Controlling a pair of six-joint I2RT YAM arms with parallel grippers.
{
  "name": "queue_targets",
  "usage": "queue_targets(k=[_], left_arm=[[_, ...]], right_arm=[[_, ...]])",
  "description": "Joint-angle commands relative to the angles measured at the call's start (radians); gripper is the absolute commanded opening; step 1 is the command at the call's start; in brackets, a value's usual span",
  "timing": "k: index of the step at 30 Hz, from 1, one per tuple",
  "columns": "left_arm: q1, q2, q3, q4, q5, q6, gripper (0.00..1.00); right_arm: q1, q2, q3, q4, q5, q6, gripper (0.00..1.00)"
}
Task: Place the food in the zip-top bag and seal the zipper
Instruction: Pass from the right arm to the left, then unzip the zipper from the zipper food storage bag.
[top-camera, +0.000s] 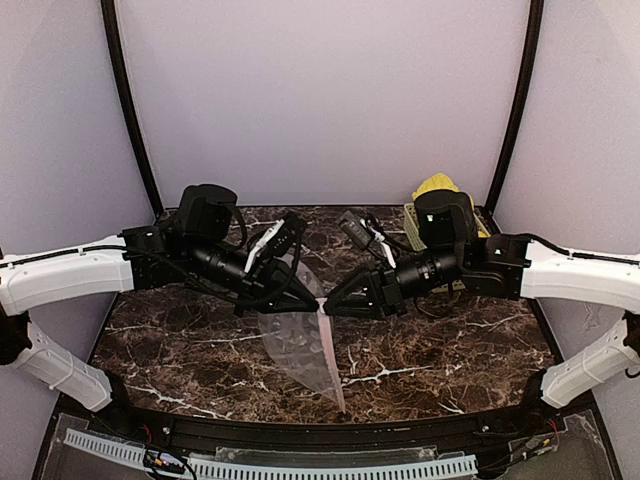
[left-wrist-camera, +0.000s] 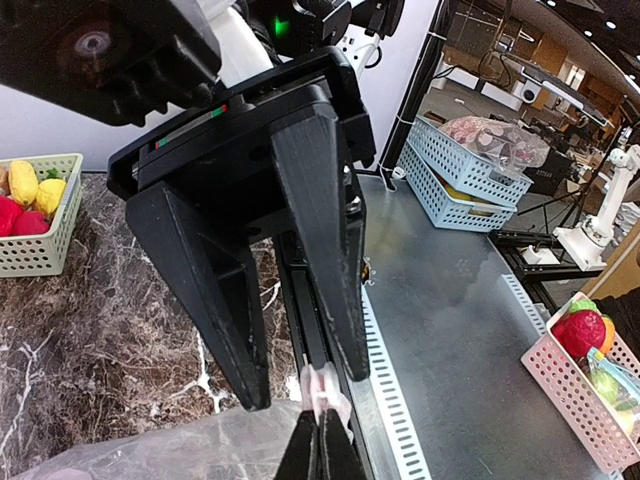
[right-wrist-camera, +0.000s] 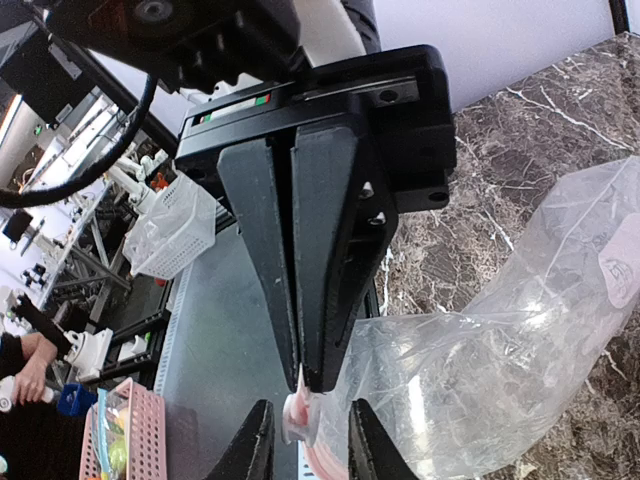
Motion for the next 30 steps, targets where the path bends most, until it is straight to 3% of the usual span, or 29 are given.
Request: queue_targets(k=[1, 11, 25, 30], left_arm=[[-0.008, -0.025, 0.003, 0.029, -0.008, -0.019, 0.01], [-0.007, -0.025, 0.0, 0.041, -0.013, -0.04, 0.01], [-0.007, -0.03, 0.001, 0.037, -0.03, -0.038, 0.01], [-0.007, -0.035, 0.0, 0.038, -0.031, -0.038, 0.01]], right_arm=[[0.009, -0.058, -0.075, 0.102, 0.073, 0.02, 0.41], [0.072, -0.131, -0.17, 0.231, 0.296, 0.002, 0.34], [0.096, -0.081, -0.149, 0.262, 0.253, -0.004, 0.22], [0.096, -0.092, -0.159, 0.269, 0.256, 0.001, 0.08]])
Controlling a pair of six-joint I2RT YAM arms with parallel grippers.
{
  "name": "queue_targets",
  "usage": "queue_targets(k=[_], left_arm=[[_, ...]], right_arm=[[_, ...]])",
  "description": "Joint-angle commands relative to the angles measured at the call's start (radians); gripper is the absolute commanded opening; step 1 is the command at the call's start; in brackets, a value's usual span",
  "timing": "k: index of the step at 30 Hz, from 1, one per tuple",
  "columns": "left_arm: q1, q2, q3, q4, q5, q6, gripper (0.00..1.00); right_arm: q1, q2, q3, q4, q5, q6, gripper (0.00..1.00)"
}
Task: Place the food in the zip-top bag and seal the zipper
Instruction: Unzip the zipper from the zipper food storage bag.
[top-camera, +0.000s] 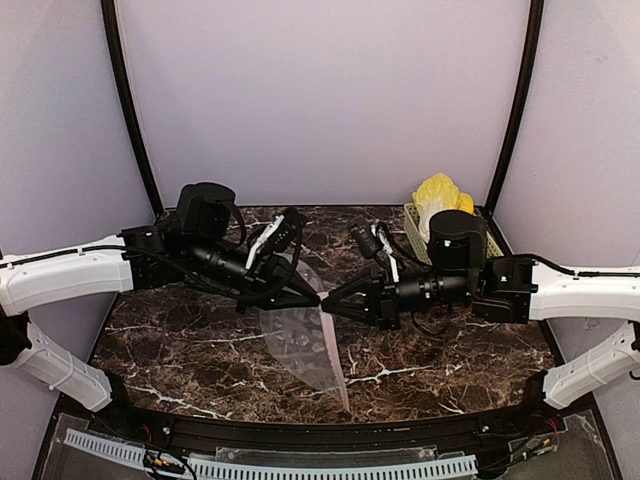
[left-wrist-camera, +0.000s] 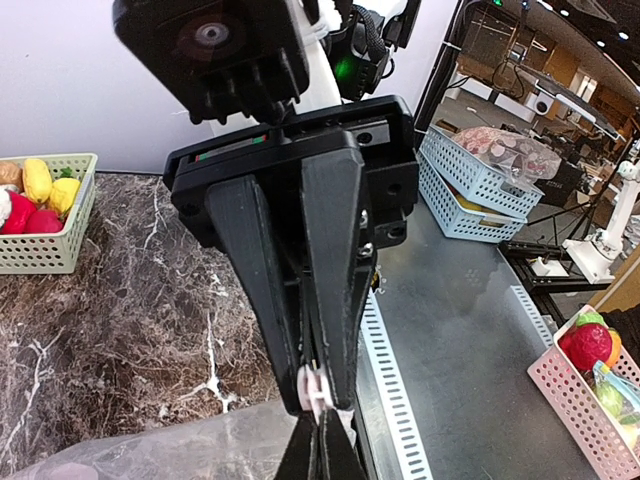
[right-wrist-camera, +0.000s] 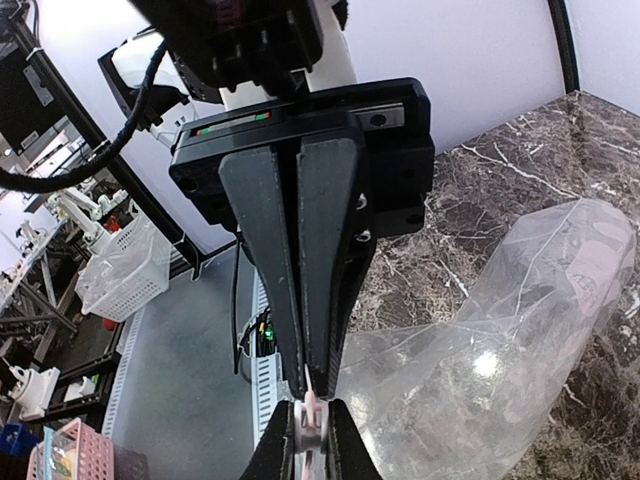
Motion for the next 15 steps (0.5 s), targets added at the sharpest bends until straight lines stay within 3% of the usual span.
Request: queue_targets(k=[1, 3, 15], left_arm=[[-0.007, -0.033, 0.0, 0.008, 0.001, 0.0, 0.01], [-0.008, -0.035, 0.0, 0.008, -0.003, 0.001, 0.01], [-0.006, -0.07, -0.023, 0.044, -0.082, -0.014, 0.01]], right_arm=[[0.01, -0.009, 0.001, 0.039, 0.004, -0.001, 0.05], [0.011, -0.01, 0.0, 0.039, 0.007, 0.0, 0.0], [0.021, 0.002, 0.012, -0.034, 0.084, -0.012, 0.0]])
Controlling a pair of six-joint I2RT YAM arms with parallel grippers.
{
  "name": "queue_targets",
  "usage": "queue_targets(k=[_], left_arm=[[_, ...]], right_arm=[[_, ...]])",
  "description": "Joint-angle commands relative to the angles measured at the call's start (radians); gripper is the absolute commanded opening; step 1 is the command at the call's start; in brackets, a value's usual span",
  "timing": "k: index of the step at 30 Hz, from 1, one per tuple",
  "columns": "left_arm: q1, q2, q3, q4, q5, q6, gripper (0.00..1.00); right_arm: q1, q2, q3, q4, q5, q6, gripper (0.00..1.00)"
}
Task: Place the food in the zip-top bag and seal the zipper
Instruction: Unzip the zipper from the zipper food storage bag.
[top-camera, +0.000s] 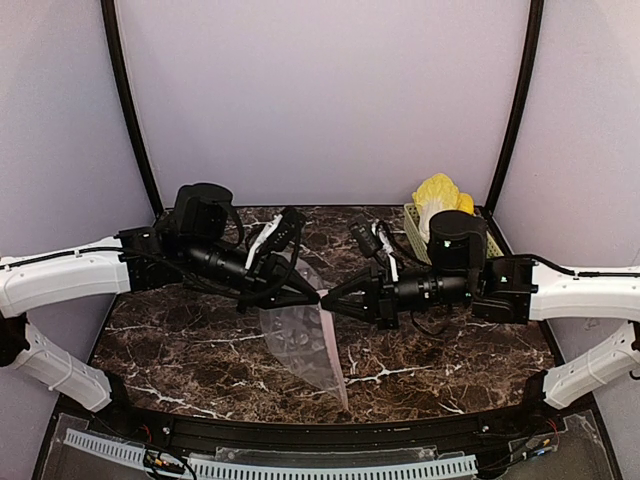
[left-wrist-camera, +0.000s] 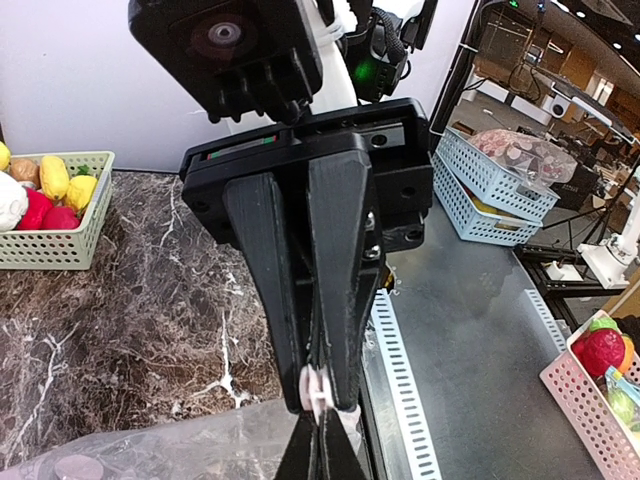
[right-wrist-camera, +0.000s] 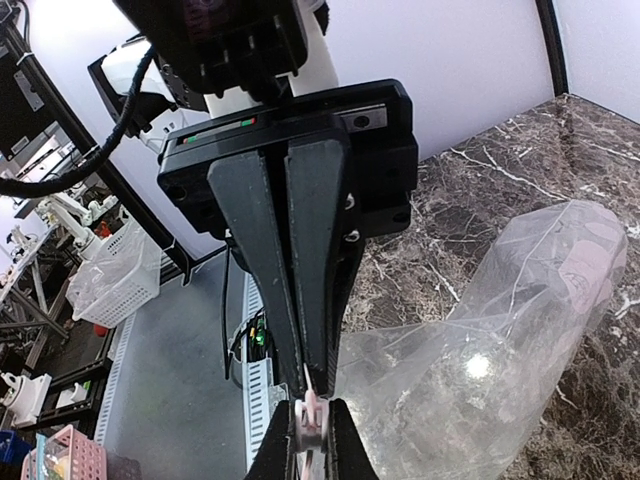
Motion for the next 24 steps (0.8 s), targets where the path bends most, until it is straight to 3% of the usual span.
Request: queue_targets(k=[1, 7, 24], left_arm=[[-0.004, -0.061, -0.026, 0.045, -0.062, -0.01, 0.01], [0.041, -0.116, -0.072, 0.149, -0.086, -0.063, 0.01], [0.215, -0.205, -0.087, 0.208, -0.097, -0.146, 0.01]], right_arm=[[0.021, 0.005, 0.013, -0.044, 0.076, -0.014, 0.0], [0.056, 0.059, 0.032, -0.062, 0.134, -0.028, 0.0], [0.078, 0.156, -0.031, -0.06, 0.176, 0.006, 0.0]])
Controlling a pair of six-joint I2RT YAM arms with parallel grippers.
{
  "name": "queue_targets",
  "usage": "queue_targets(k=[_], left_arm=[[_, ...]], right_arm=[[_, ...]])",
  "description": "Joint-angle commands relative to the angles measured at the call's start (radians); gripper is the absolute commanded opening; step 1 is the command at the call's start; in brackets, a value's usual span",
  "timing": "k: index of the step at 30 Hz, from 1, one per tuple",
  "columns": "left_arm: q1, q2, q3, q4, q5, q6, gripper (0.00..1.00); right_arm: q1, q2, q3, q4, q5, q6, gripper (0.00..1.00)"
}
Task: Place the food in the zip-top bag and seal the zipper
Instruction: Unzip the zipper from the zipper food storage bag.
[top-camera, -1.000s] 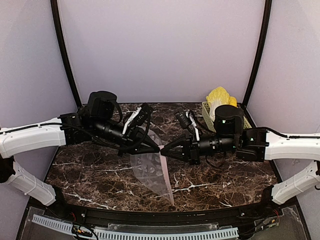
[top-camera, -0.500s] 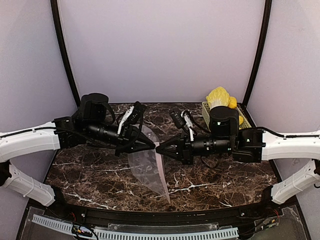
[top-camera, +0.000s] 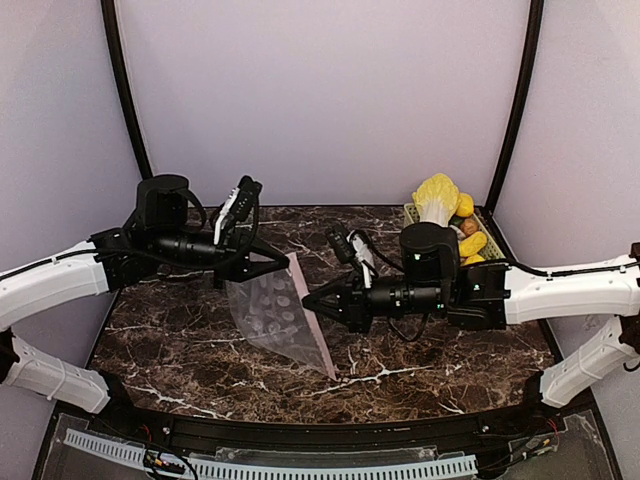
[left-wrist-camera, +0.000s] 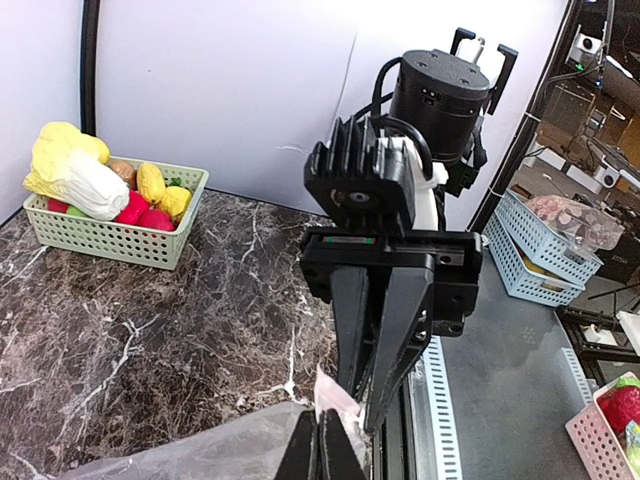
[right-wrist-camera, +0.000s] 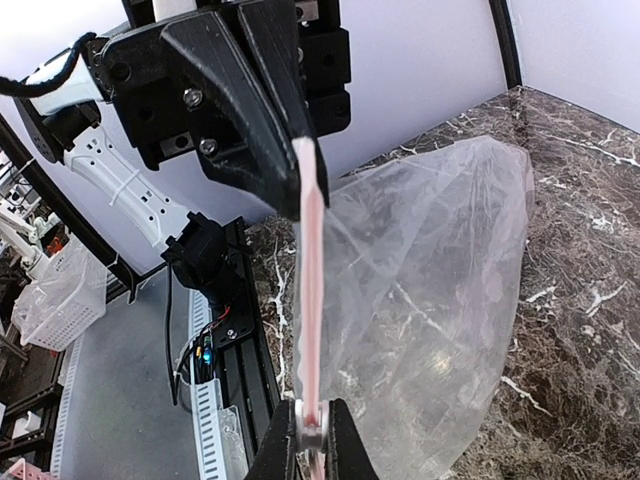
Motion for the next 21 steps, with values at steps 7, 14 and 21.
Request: queue_targets(k=[7, 14, 21], left_arm=[[0.109, -0.099, -0.004, 0.139, -0.068, -0.045, 0.01], [0.165, -0.114, -0.011, 0.164, -0.06, -0.07, 0.01], [0.22, -0.131, -0.012, 0.171, -0.059, -0.079, 0.01]], right_arm=[[0.028, 0.048, -0.109, -0.095, -0.024, 0.043, 0.0], [0.028, 0.058, -0.153, -0.078, -0.038, 0.06, 0.0], [0.03, 0.068, -0.2, -0.07, -0.053, 0.085, 0.0]])
